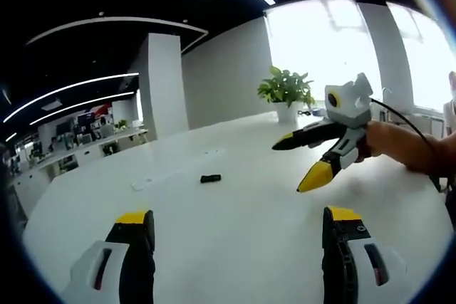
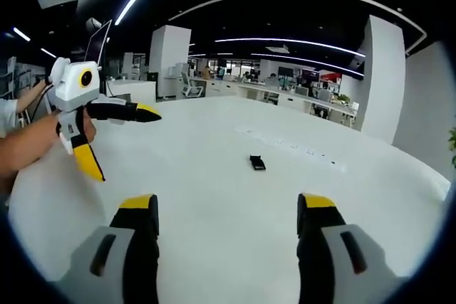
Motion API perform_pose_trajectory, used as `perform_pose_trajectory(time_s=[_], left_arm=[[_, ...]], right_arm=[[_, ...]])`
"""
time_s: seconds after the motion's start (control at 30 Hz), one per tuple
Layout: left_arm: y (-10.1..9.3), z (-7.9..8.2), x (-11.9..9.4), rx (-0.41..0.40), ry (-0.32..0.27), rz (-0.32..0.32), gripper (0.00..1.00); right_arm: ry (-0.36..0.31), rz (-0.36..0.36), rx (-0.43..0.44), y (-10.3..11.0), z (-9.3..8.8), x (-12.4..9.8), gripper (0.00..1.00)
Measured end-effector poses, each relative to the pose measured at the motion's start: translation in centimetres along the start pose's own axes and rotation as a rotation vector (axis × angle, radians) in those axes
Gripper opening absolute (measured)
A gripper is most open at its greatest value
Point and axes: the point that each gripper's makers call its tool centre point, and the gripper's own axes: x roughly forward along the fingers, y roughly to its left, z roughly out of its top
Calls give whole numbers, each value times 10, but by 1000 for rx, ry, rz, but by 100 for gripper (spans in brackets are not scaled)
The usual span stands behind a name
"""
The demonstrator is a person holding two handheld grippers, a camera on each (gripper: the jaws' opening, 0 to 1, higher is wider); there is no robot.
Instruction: Snap the two parts of the plastic buckle together until the buckle closes and remains connected.
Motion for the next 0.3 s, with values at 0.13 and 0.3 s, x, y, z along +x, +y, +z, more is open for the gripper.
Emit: perform_pose_trajectory(time_s=[0.13,0.3], left_arm=[[4,-1,1,-6,6,13,100],[13,3,3,-1,4,29,100]], right_arm=[[-18,2,9,-3,2,-9,83],[-39,2,6,2,2,-26,84]])
